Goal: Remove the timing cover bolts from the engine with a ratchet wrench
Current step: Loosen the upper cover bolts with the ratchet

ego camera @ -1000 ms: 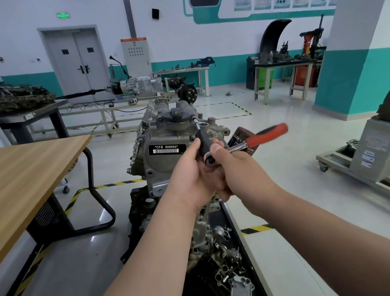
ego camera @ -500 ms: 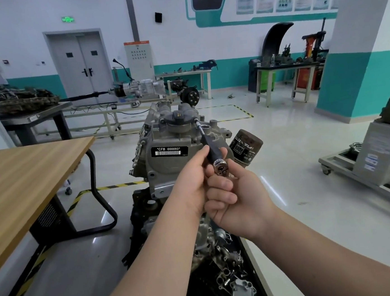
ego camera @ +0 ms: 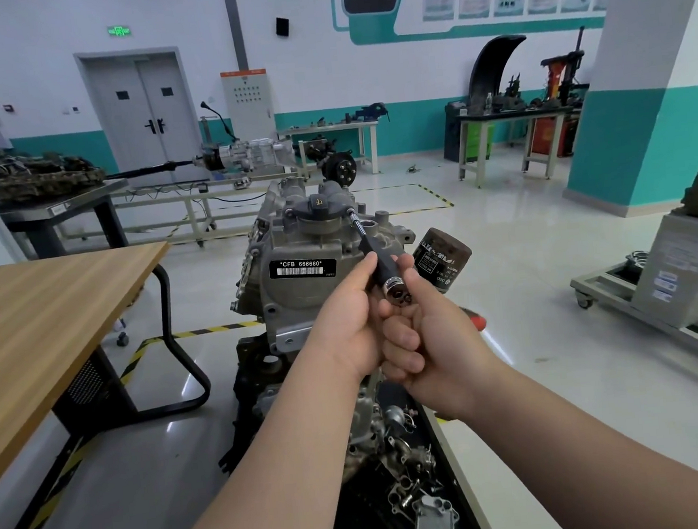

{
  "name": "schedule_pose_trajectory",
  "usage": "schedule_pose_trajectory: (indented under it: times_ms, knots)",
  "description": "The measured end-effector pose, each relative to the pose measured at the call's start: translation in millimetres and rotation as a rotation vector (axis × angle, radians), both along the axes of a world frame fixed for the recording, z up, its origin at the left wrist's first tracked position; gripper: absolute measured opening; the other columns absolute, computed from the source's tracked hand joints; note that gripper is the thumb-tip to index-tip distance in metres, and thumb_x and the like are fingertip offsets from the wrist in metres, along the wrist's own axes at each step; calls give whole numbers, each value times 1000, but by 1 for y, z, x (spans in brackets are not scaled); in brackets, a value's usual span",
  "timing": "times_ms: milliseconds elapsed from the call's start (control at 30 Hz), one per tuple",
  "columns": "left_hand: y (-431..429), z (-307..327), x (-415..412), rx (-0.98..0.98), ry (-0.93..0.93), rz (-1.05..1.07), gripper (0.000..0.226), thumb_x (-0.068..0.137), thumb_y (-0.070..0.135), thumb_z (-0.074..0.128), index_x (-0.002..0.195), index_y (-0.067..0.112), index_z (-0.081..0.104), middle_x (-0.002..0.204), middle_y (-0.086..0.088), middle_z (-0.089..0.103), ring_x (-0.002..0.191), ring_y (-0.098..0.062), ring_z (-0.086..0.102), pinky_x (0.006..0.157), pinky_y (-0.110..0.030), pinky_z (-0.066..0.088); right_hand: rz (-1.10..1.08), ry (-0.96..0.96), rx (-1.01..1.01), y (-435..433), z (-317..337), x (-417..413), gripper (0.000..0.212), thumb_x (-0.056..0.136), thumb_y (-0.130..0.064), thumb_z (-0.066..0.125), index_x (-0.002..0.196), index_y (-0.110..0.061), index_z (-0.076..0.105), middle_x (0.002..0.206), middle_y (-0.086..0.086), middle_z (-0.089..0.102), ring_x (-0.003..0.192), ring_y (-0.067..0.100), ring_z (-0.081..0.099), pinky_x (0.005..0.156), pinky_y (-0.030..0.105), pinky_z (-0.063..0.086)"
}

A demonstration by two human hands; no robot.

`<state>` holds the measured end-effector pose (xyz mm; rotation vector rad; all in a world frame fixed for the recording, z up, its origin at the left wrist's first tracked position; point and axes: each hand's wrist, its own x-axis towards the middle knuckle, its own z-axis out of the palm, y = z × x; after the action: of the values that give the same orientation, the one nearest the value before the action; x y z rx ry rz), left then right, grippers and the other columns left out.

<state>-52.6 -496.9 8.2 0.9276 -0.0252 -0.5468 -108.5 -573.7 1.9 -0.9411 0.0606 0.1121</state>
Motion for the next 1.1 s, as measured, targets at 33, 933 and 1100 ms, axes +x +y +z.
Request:
schedule_pose_trajectory:
  times_ms: [33, 933, 1100]
  knots:
    - [-1, 1, 0, -14, 4, -2, 45, 96, 43, 48, 80, 13, 77, 62, -2, 64, 51, -17, 64, 49, -21, 53, -45, -19, -114, -2, 0, 1, 60, 99, -53, 39, 54, -27, 69, 46, 0, 34, 30, 12, 27, 39, 21, 25]
    - [3, 11, 1, -152, -77, 29, 40, 103, 41, 39, 97, 10, 64, 84, -9, 73, 68, -17, 71, 61, -30, 56, -63, -245, -1447, -28, 72, 13, 56, 97, -48, 43, 54, -13, 50, 35, -3, 49, 31, 14, 48, 46, 26, 45]
    - [2, 13, -3, -143, -80, -45, 50, 100, 47, 35, 117, 8, 62, 60, -8, 67, 46, -21, 62, 43, -25, 49, -120, -209, -850, -23, 38, 10, 56, 99, -47, 40, 62, -9, 58, 40, 3, 44, 35, 20, 41, 48, 29, 37]
